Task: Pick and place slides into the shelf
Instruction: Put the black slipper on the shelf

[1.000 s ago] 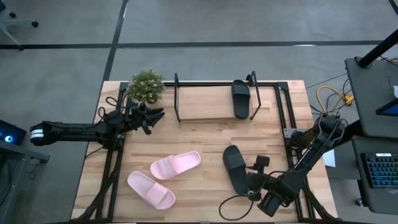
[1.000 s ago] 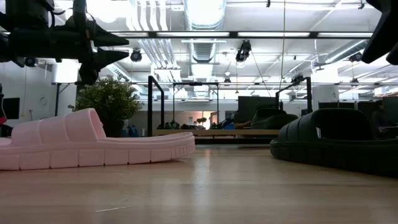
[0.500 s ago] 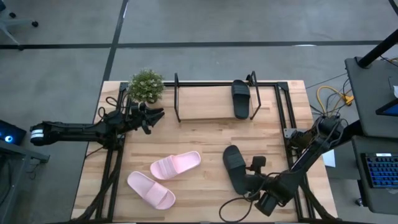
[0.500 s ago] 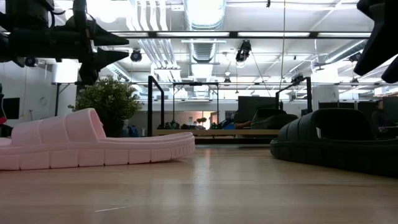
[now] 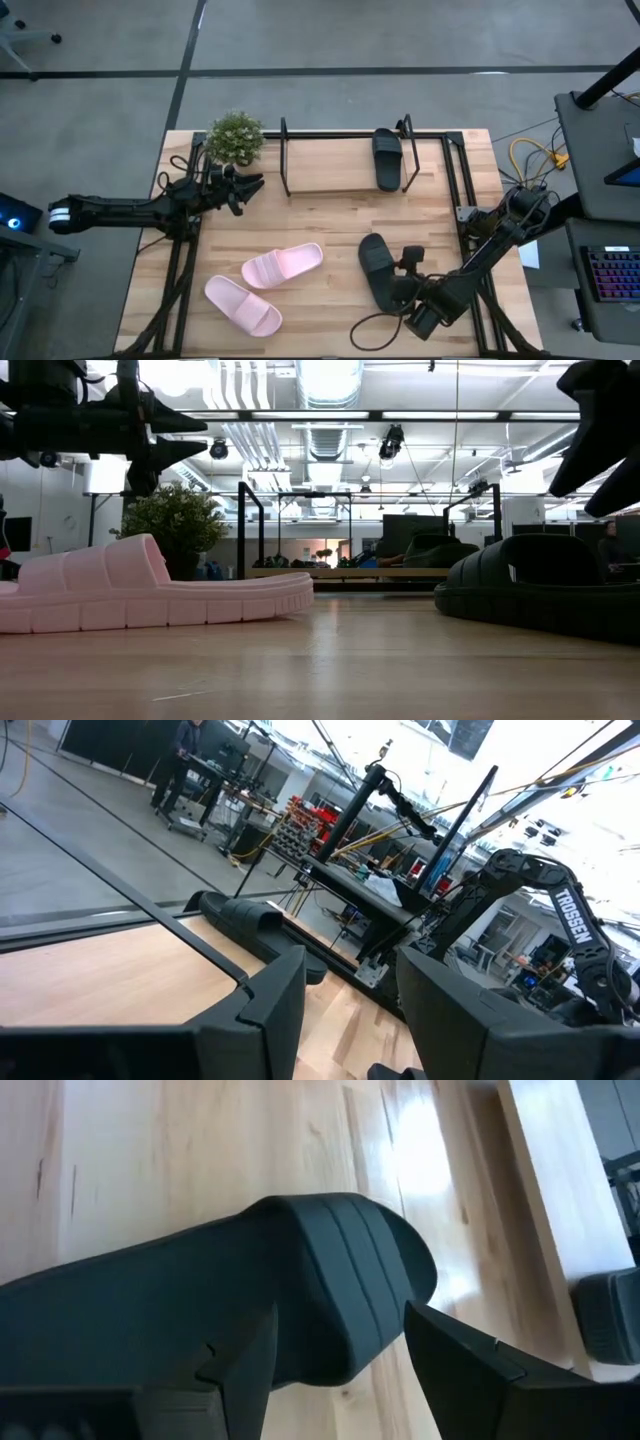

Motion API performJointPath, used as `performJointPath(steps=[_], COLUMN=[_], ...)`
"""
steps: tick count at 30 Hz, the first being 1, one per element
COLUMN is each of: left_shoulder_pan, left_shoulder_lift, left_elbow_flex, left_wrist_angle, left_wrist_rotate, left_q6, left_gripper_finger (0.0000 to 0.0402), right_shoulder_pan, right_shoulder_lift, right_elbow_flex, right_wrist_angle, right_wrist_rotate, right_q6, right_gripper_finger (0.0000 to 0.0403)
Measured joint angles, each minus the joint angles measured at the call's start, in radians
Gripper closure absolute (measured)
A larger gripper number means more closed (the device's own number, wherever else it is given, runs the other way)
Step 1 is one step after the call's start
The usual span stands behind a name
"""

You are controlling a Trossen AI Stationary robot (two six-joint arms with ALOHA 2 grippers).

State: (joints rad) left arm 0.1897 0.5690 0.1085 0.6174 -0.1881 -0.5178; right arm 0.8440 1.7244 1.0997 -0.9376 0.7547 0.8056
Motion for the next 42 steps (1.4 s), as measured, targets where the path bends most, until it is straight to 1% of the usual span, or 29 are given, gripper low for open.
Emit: performJointPath(steps=[5,8,11,19,21,26,42], left_shoulder_pan=[0.000,0.000,0.000,0.000,0.000,0.000,0.000], left_shoulder_lift=[0.000,0.000,0.000,0.000,0.000,0.000,0.000], left_elbow_flex=[0.000,0.000,0.000,0.000,0.000,0.000,0.000], left_wrist_angle=[0.000,-0.001,-0.001,-0.001,-0.001,-0.002,0.000], left_wrist_rotate=[0.000,0.000,0.000,0.000,0.000,0.000,0.000], left_q6=[0.001,0.001,0.001,0.001,0.001,0.001,0.001], left_gripper_finger=[0.0258,0.0258,0.0258,0.0258,0.0258,0.0258,0.0258], right_shoulder_pan=[-0.001,0.000,-0.003,-0.017,-0.020,-0.028,-0.091], right_shoulder_lift=[0.020,0.031,0.038,0.092,0.094,0.094,0.113], right_elbow_flex=[-0.011,-0.009,-0.009,-0.009,-0.009,-0.008,-0.023], right_wrist_angle=[0.038,0.041,0.056,0.062,0.063,0.066,0.106], right_wrist_rotate=[-0.027,-0.001,0.031,0.032,0.035,0.082,0.110], right_q6=[-0.077,-0.099,-0.102,-0.108,-0.103,-0.103,-0.100], right_gripper_finger=[0.0193,0.0193,0.0193,0.0193,0.0193,0.0193,0.0193])
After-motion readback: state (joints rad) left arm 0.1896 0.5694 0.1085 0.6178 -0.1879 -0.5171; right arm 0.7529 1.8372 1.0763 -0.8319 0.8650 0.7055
